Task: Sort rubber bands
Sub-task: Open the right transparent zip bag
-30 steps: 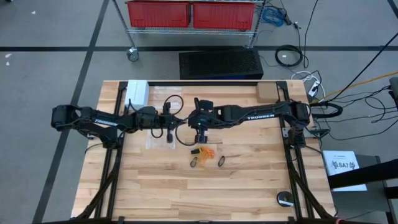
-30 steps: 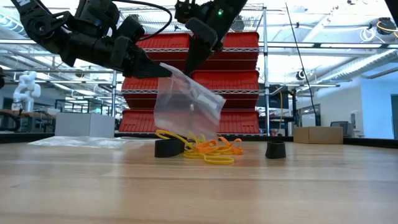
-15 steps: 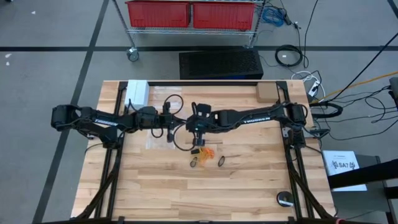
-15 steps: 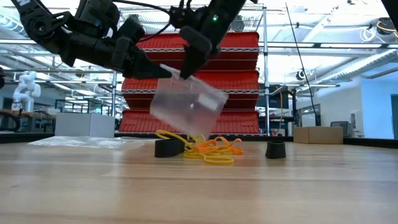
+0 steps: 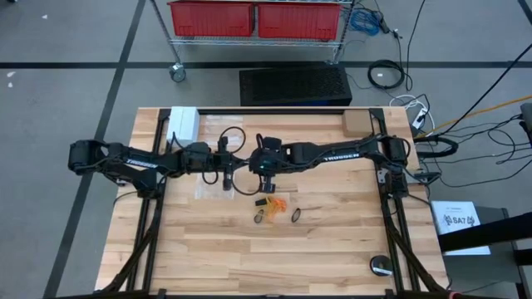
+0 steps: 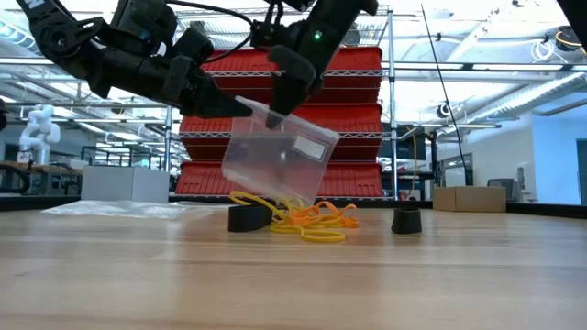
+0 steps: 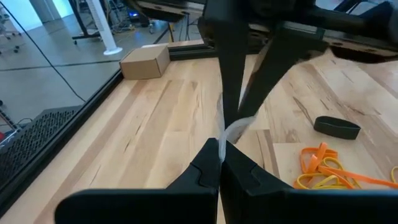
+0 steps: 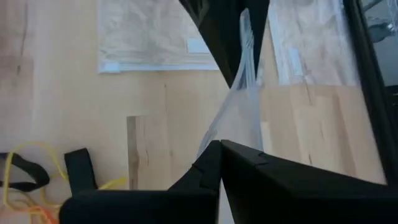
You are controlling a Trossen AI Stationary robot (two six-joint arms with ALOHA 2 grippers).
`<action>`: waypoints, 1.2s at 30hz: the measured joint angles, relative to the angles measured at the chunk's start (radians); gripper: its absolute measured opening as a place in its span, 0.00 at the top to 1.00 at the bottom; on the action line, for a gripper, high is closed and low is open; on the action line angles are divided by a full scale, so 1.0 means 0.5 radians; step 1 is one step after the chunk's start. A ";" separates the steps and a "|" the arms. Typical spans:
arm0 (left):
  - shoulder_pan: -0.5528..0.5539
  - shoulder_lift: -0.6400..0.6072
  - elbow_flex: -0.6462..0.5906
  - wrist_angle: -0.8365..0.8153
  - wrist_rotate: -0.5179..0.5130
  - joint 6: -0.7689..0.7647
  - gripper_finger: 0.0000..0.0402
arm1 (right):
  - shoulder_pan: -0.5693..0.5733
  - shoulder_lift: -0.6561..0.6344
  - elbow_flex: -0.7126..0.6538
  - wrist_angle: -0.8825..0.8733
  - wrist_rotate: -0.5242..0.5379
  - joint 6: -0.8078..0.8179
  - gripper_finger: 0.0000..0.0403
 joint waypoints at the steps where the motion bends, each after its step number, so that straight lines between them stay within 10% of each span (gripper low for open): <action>1: 0.000 -0.001 0.000 0.002 0.000 0.000 1.00 | 0.000 0.006 0.000 0.007 0.005 0.022 1.00; 18: -0.037 0.000 0.000 0.128 0.099 -0.254 1.00 | -0.014 -0.031 0.000 -0.252 -0.150 0.151 0.66; 36: -0.138 0.384 0.125 0.378 0.094 -0.248 1.00 | 0.071 -0.389 -0.665 0.259 0.160 0.245 0.98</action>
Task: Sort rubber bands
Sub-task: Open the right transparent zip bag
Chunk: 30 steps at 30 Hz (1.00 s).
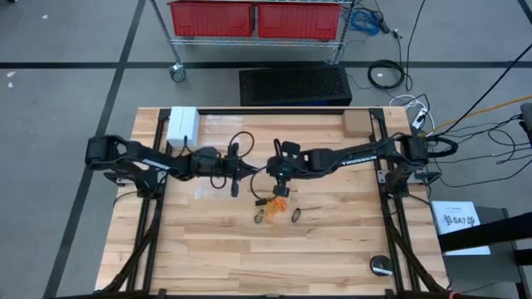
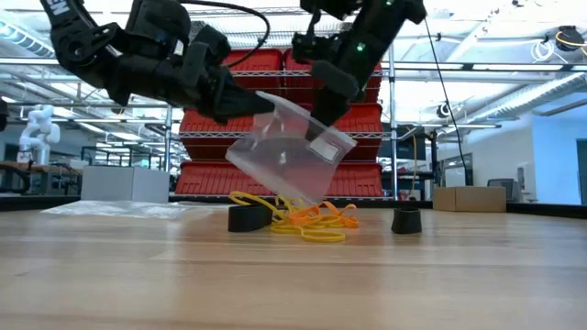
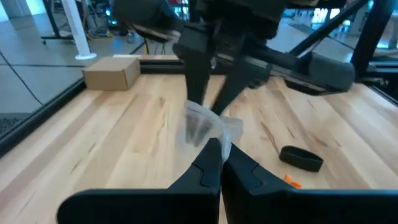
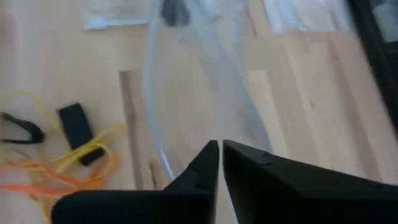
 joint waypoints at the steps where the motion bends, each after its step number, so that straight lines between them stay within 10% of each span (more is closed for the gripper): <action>1: -0.003 0.017 0.015 -0.003 0.001 0.004 1.00 | 0.004 -0.013 -0.026 0.044 0.015 0.014 0.99; 30: -0.004 0.048 0.112 -0.171 -0.002 0.095 1.00 | 0.075 0.055 -0.171 0.488 -0.099 0.120 1.00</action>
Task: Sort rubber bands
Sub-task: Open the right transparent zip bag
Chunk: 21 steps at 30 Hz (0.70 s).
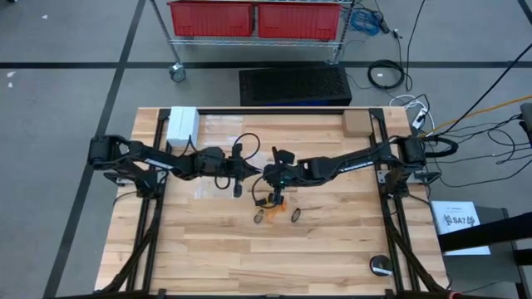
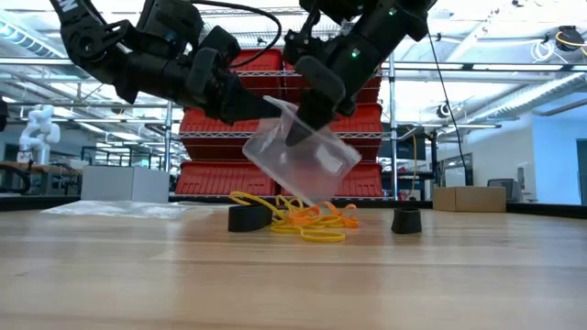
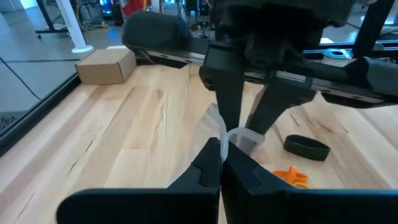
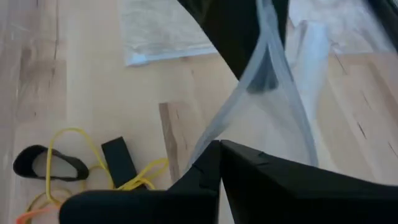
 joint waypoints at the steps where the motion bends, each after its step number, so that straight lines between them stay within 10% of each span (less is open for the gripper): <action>1: 0.000 -0.001 0.000 0.003 0.000 0.001 1.00 | 0.000 -0.006 0.000 0.005 0.005 -0.001 1.00; 21: -0.004 -0.002 0.011 0.059 0.006 -0.004 1.00 | -0.044 0.063 0.004 0.019 0.208 0.140 0.85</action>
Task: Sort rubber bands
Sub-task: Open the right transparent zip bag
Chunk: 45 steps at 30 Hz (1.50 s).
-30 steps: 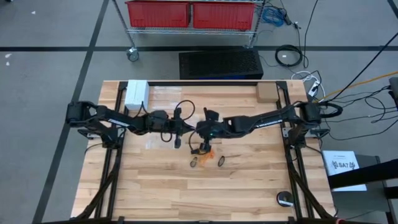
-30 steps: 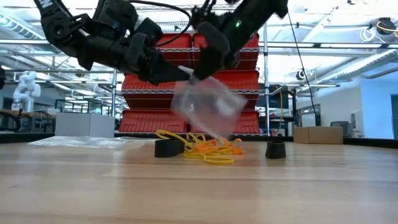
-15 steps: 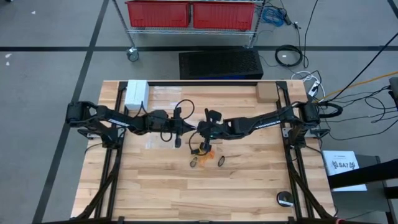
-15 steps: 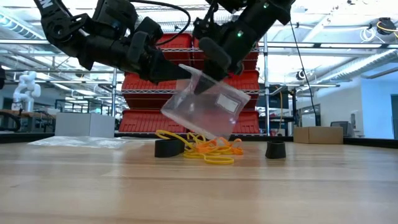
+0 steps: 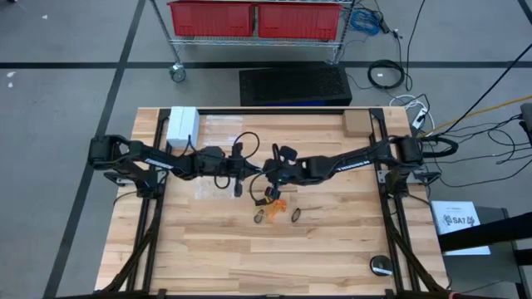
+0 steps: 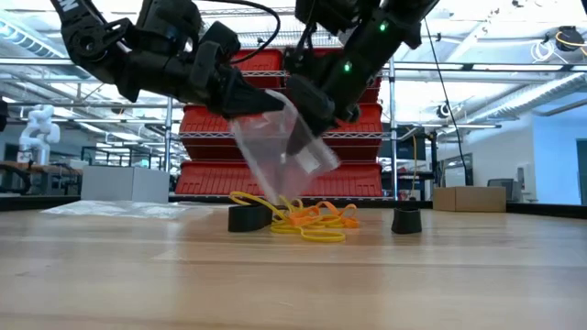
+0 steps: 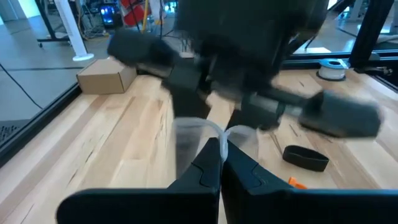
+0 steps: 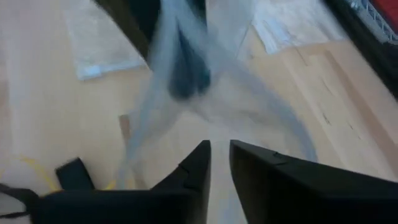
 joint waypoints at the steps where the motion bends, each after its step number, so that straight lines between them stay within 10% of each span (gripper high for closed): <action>1: 0.000 0.000 0.004 -0.003 0.001 0.001 1.00 | -0.004 0.015 0.000 0.001 -0.002 0.003 0.82; 8: 0.000 0.000 0.005 0.000 0.010 -0.030 1.00 | 0.006 -0.031 0.000 -0.036 -0.006 -0.065 0.77; 24: -0.034 0.000 0.007 0.063 0.010 -0.087 1.00 | -0.032 -0.047 0.000 -0.030 -0.095 -0.262 1.00; 45: -0.033 0.000 0.007 0.056 -0.003 -0.085 1.00 | -0.057 0.011 0.051 -0.026 -0.167 -0.215 0.88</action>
